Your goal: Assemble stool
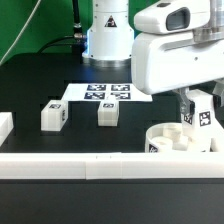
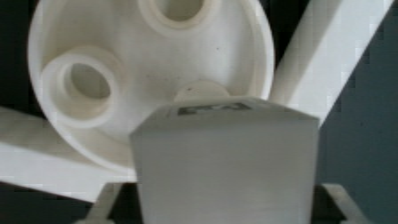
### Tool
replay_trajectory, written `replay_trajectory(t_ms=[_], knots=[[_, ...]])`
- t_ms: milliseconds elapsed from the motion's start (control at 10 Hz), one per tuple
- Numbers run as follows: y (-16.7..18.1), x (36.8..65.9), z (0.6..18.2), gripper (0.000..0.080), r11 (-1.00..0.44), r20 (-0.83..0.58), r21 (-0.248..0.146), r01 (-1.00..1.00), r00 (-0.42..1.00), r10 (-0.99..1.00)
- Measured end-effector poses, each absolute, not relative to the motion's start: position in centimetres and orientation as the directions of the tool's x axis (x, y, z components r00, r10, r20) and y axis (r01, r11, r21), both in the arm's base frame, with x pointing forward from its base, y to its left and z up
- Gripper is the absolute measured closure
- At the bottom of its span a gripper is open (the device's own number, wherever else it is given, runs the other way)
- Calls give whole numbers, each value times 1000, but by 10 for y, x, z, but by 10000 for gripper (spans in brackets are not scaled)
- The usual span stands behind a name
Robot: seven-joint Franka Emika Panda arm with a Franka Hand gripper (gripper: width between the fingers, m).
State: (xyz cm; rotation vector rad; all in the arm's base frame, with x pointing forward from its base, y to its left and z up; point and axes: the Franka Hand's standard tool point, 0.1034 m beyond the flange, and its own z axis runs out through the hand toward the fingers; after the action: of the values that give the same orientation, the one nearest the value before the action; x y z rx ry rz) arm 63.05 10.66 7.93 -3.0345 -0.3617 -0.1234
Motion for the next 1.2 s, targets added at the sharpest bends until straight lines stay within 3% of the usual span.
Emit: replay_trajectory(t_ms=[300, 500, 1200], knots=[[112, 630, 79, 459, -976, 75, -136, -172, 980, -184], [114, 629, 78, 459, -900, 39, -139, -413, 906, -421], [113, 628, 78, 459, -613, -46, -155, -775, 625, -779]])
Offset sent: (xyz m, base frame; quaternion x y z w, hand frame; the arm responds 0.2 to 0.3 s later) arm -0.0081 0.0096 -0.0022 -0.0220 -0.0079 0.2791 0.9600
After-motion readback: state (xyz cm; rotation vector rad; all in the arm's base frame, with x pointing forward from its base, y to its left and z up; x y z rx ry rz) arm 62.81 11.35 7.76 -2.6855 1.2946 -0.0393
